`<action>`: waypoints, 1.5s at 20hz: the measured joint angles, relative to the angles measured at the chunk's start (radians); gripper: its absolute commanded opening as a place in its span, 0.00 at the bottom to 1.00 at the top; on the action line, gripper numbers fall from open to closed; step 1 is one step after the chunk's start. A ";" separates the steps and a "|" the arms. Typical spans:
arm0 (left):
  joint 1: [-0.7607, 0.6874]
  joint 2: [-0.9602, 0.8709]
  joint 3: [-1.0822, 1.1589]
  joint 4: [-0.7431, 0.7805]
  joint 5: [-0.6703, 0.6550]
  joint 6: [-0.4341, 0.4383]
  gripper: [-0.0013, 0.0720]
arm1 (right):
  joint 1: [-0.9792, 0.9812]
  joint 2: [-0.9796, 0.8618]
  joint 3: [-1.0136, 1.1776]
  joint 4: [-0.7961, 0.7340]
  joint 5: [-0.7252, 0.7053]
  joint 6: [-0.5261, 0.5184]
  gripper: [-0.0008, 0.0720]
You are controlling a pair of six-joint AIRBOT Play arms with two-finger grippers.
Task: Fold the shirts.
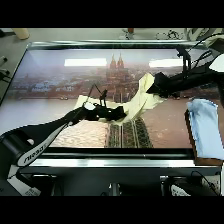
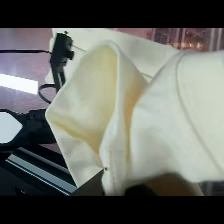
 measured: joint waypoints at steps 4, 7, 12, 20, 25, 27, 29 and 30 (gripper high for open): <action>0.056 0.043 0.024 -0.012 0.014 0.063 0.05 | 0.034 -0.015 0.001 0.034 -0.049 0.014 0.04; 0.202 0.193 0.029 0.165 -0.019 0.032 0.05 | 0.142 -0.094 0.001 0.078 -0.143 0.016 0.04; 0.496 0.532 0.032 0.393 -0.103 -0.019 0.05 | 0.363 -0.325 0.002 0.251 -0.395 -0.019 0.05; 0.714 0.935 0.033 0.470 -0.225 -0.035 0.05 | 0.476 -0.542 0.003 0.656 -0.609 -0.137 0.94; 0.731 0.978 0.031 0.567 -0.254 -0.041 0.05 | 0.316 -0.409 0.003 0.340 -0.414 -0.061 0.92; 0.733 0.972 0.026 0.618 -0.263 -0.051 0.05 | 0.239 -0.370 -0.010 0.057 -0.294 0.032 0.90; 0.734 0.956 0.015 0.657 -0.285 -0.059 0.05 | 0.190 -0.366 -0.043 -0.119 -0.215 0.087 0.93; 0.734 0.948 0.008 0.667 -0.294 -0.060 0.05 | 0.179 -0.376 -0.058 -0.146 -0.193 0.090 0.96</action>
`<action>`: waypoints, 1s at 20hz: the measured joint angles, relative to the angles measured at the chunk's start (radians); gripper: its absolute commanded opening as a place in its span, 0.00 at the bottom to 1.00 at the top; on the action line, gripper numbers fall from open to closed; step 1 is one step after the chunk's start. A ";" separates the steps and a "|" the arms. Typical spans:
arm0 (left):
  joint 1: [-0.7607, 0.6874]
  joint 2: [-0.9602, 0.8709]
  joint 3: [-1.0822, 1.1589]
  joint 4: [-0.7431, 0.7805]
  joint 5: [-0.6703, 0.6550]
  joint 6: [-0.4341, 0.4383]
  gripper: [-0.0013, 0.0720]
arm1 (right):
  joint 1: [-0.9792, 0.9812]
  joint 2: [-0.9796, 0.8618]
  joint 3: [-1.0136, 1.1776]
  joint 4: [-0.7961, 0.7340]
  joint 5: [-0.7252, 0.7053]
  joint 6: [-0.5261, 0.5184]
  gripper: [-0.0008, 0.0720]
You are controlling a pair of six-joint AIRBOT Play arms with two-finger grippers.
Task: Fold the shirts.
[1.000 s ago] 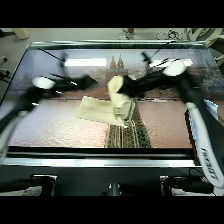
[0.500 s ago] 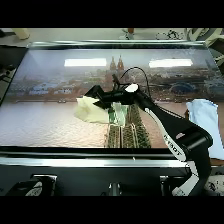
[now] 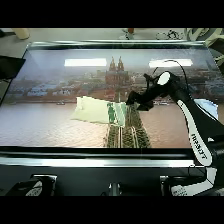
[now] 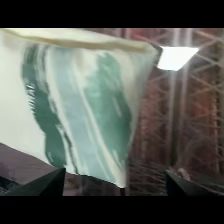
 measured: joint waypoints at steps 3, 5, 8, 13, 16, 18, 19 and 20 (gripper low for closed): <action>0.000 -0.018 -0.027 0.022 -0.031 -0.005 0.05 | -0.004 -0.061 -0.028 0.016 -0.017 -0.007 0.96; 0.000 -0.021 -0.037 0.027 -0.041 -0.006 0.05 | 0.012 -0.104 -0.036 0.076 -0.055 -0.024 0.96; 0.000 -0.025 -0.045 0.037 -0.050 -0.006 0.05 | 0.040 -0.154 -0.041 0.158 -0.108 -0.037 0.92; 0.000 -0.026 -0.050 0.042 -0.056 -0.006 0.05 | 0.073 -0.187 -0.025 0.253 -0.149 -0.077 0.04; 0.000 -0.026 -0.050 0.042 -0.056 -0.007 0.05 | 0.030 -0.139 0.041 0.278 -0.098 -0.135 0.04; 0.000 -0.027 -0.050 0.043 -0.056 -0.007 0.05 | -0.050 -0.073 0.094 0.257 -0.058 -0.141 0.04; 0.000 -0.027 -0.050 0.043 -0.056 -0.007 0.05 | -0.099 -0.035 0.115 0.245 -0.051 -0.134 0.04; 0.000 -0.027 -0.050 0.043 -0.056 -0.007 0.05 | -0.161 0.006 0.130 0.226 -0.040 -0.123 0.04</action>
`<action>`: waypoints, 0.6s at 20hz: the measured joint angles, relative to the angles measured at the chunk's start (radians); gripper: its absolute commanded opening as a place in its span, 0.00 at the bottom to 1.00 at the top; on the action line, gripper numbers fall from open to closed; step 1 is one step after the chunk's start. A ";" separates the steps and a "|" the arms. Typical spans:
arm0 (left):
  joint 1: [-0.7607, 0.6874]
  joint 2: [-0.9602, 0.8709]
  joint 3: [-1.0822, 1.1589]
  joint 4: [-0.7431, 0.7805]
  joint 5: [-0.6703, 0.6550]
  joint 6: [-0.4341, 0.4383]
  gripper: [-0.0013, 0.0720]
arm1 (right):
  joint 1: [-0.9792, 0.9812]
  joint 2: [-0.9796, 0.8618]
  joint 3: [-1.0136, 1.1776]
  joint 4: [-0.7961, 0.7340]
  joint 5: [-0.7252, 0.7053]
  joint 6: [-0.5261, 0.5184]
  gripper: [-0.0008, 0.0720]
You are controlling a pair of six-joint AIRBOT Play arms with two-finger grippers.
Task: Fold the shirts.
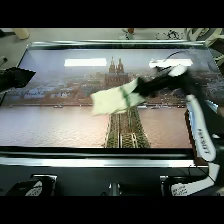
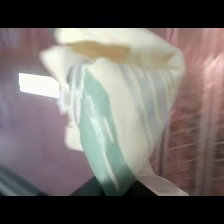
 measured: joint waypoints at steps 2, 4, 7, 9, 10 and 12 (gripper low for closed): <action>0.000 0.000 0.000 0.000 0.000 0.000 0.05 | -0.135 0.076 0.019 -0.031 0.019 0.021 0.04; 0.000 0.000 0.000 0.000 0.000 0.000 0.05 | -0.278 0.142 0.029 -0.051 0.050 0.036 0.04; 0.000 0.000 0.000 0.000 0.000 0.000 0.05 | -0.484 0.219 0.036 -0.066 0.092 0.052 0.04; 0.000 0.000 0.000 0.000 0.001 0.000 0.05 | -0.605 0.252 0.037 -0.072 0.110 0.061 0.04; 0.000 0.000 0.000 0.000 0.001 0.000 0.05 | -0.659 0.264 0.038 -0.072 0.113 0.066 0.04; 0.000 0.000 0.000 0.000 0.001 0.000 0.05 | -0.757 0.280 0.039 -0.074 0.121 0.069 0.04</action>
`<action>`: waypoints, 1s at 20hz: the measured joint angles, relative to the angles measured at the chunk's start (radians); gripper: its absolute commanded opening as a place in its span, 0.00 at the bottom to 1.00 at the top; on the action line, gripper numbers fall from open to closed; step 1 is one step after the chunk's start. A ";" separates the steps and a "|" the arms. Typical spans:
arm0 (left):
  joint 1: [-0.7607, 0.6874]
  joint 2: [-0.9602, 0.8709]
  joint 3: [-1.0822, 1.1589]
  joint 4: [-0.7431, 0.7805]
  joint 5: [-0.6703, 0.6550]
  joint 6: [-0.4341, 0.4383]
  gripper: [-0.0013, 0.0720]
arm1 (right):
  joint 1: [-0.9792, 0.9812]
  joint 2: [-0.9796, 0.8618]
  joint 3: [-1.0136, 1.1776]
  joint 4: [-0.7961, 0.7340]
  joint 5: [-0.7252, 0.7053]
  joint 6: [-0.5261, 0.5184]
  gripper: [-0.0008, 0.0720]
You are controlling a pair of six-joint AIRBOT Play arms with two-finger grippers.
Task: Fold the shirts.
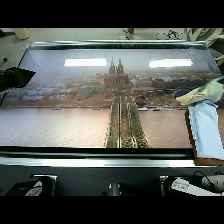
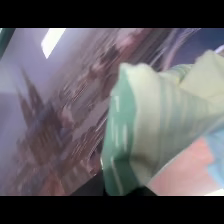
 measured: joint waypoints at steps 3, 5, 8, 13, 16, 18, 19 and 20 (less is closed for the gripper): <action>0.000 0.000 0.000 0.000 0.000 0.000 0.05 | -0.117 0.019 0.001 0.006 -0.005 0.005 0.04; 0.000 0.000 0.000 0.000 0.000 0.000 0.05 | -0.170 0.039 0.002 0.013 -0.018 0.007 0.04; 0.000 0.000 0.000 0.000 0.000 0.001 0.05 | -0.230 0.064 0.002 -0.003 0.012 0.008 0.04; 0.000 0.000 0.000 0.000 0.012 0.008 0.05 | -0.246 0.074 -0.055 -0.231 0.267 0.024 0.04; 0.000 0.000 0.000 0.000 0.015 0.009 0.05 | -0.232 0.077 -0.162 -0.377 0.345 0.024 0.04; 0.000 0.000 0.000 0.000 0.017 0.010 0.05 | -0.220 0.077 -0.246 -0.452 0.332 0.014 0.04; 0.000 0.000 0.000 0.000 0.018 0.011 0.05 | -0.215 0.077 -0.286 -0.480 0.316 0.010 0.04; 0.000 0.000 0.000 0.000 0.018 0.011 0.05 | -0.211 0.078 -0.321 -0.500 0.301 0.007 0.04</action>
